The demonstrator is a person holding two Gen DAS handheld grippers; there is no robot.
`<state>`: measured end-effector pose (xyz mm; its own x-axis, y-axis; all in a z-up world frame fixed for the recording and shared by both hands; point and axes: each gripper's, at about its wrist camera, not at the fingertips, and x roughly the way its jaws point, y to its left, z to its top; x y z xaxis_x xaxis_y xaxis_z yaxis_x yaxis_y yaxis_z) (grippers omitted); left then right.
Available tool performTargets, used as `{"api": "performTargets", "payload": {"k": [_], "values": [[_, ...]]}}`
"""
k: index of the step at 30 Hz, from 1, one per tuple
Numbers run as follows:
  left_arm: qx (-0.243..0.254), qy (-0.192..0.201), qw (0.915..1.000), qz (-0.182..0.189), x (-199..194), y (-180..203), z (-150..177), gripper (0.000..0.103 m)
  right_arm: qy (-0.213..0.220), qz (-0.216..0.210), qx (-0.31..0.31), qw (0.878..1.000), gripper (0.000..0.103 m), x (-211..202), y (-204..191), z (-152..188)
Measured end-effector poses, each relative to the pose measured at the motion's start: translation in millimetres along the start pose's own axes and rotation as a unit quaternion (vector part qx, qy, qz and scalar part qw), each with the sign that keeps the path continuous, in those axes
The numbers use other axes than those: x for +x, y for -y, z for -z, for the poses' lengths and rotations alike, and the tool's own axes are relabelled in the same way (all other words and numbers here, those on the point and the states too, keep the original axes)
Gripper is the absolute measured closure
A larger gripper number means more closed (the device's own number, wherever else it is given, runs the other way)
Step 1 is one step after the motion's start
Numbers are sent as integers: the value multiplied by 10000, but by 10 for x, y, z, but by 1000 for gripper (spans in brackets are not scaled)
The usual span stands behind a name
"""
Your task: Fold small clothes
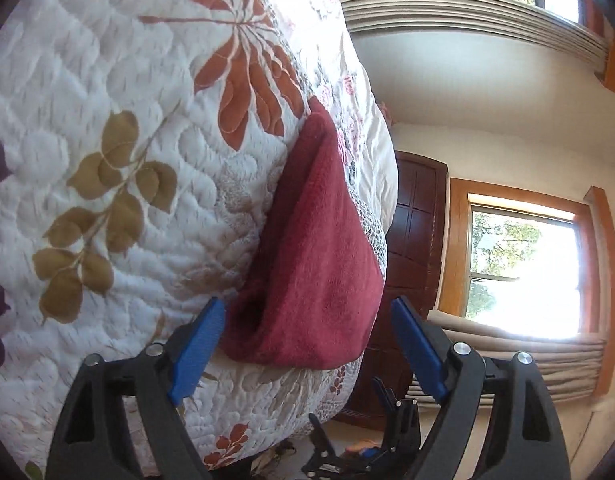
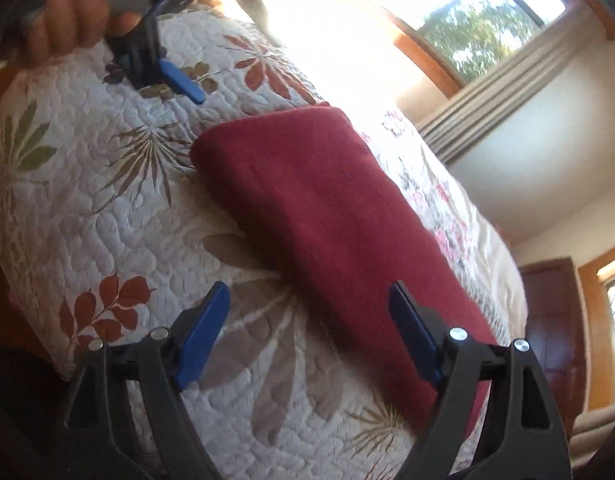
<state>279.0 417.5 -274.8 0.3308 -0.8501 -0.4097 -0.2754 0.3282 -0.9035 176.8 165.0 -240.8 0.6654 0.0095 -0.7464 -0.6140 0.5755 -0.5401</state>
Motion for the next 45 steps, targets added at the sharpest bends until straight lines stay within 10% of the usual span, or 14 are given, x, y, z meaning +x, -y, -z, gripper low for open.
{"api": "performTargets", "payload": {"k": [14, 18, 26, 37, 39, 40, 41, 45], "values": [[4, -208, 9996, 177, -18, -125, -352, 17, -26, 897, -1830, 9790, 34, 821, -637, -664], [-126, -220, 9992, 315, -47, -168, -465, 15, -219, 604, -1310, 9893, 83, 847, -407, -820], [-345, -850, 9943, 549, 526, 7, -854, 11, 125, 509, -173, 9985, 88, 349, 193, -1063], [43, -1554, 9870, -408, 1414, 480, -1312, 10, 200, 362, 224, 9989, 89, 207, 424, -1113], [152, -1673, 9838, -618, 1493, 534, -1352, 22, 236, 365, 300, 9986, 90, 169, 457, -1111], [225, -1756, 9820, -656, 1523, 565, -1339, 55, 257, 368, 338, 9984, 91, 157, 480, -1118], [246, -1795, 9808, -719, 1535, 585, -1341, 67, 273, 370, 372, 9982, 91, 145, 500, -1110], [415, -1681, 9816, -810, 1494, 754, -1301, 81, 358, 341, 528, 9974, 92, 70, 554, -1175]]}}
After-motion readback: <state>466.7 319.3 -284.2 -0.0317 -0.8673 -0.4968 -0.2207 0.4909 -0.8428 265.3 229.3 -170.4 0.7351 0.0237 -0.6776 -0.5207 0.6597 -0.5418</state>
